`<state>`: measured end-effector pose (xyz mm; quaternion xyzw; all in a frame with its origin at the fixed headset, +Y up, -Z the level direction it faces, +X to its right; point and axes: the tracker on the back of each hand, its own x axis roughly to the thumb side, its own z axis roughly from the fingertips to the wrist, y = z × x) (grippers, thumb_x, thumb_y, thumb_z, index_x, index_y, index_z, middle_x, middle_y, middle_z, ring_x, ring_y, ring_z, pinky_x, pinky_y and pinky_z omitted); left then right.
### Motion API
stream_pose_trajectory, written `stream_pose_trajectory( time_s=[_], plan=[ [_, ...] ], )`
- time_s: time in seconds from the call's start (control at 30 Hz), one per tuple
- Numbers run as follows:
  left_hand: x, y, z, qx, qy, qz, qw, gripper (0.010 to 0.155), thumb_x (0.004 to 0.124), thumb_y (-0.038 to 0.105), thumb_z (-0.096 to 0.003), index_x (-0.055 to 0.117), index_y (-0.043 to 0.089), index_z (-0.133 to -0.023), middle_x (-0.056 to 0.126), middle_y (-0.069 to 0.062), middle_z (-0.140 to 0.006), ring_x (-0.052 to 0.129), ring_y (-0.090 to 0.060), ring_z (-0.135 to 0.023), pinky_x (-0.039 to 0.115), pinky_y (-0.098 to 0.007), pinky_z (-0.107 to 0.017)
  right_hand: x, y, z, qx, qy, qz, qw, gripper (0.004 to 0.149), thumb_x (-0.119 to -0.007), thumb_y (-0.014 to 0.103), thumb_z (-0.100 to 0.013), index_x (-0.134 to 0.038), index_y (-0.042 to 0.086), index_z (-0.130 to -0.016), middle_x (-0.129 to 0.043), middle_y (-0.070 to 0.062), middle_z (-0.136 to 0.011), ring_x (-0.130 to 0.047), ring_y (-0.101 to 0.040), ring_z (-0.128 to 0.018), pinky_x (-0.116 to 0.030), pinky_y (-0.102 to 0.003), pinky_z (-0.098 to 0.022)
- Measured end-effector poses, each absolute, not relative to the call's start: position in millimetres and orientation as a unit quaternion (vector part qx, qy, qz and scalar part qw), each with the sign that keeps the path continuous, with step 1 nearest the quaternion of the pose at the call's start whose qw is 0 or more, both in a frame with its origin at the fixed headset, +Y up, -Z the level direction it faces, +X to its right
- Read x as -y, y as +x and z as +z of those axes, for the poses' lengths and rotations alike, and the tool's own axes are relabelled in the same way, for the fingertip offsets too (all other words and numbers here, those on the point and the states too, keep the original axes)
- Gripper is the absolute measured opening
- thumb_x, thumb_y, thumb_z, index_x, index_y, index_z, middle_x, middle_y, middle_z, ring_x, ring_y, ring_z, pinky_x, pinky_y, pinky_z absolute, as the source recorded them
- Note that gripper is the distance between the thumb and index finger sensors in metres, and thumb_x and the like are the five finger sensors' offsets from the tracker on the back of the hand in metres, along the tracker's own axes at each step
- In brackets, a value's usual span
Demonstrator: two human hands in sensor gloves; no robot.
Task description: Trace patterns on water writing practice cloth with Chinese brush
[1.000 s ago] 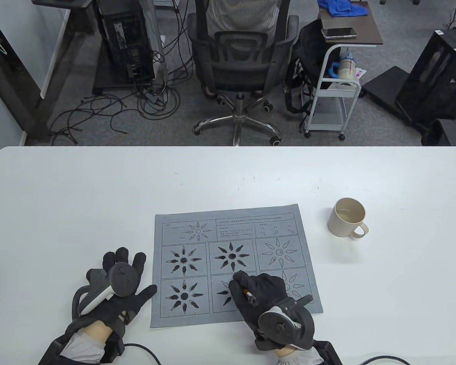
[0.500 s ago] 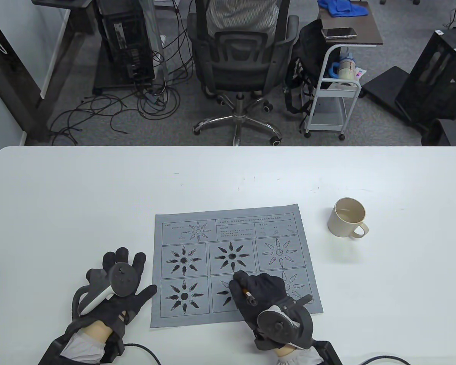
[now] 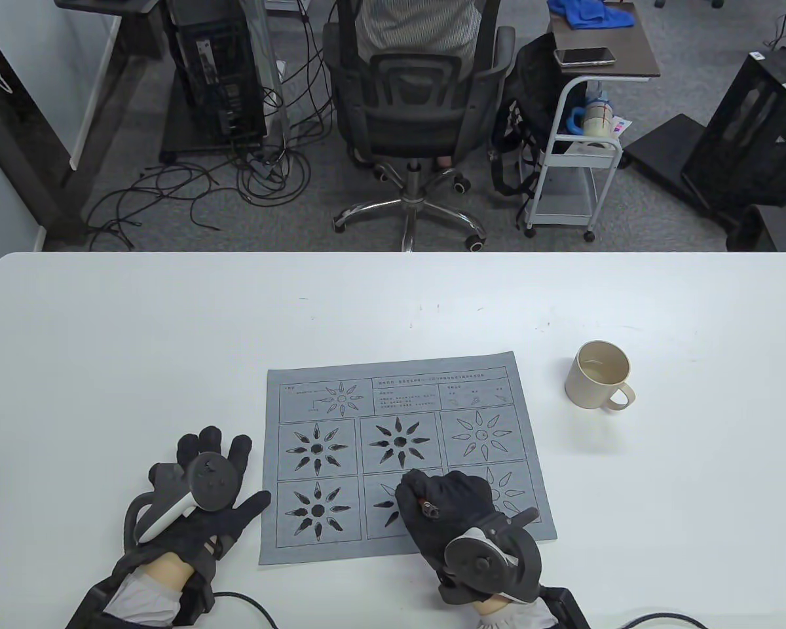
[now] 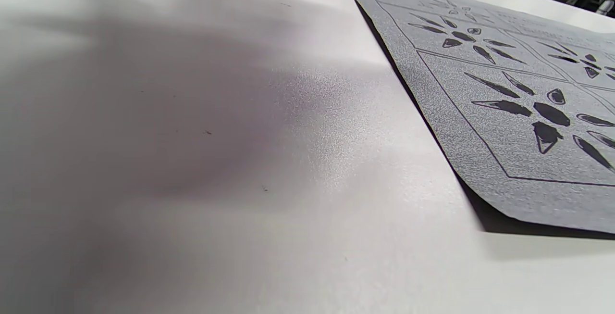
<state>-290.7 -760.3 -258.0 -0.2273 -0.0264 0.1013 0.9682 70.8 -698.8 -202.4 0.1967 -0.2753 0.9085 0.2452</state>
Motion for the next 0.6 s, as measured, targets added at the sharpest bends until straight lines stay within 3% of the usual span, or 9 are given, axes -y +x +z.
stream_pose_trajectory(
  time_s=[0.6],
  plan=[
    [760.1, -290.8, -257.9, 0.026, -0.227, 0.102, 0.968, 0.082, 0.047, 0.071, -0.0481, -0.010, 0.044, -0.101, -0.023, -0.002, -0.105, -0.021, -0.034, -0.094, 0.001, -0.074, -0.066, 700.8, 69.9, -203.1, 0.265, 0.197, 0.913, 0.241, 0.038, -0.082, 0.040, -0.052, -0.093, 0.009, -0.070, -0.109, -0.011, -0.047, -0.102, -0.026, -0.038, -0.081, -0.048, -0.039]
  ],
)
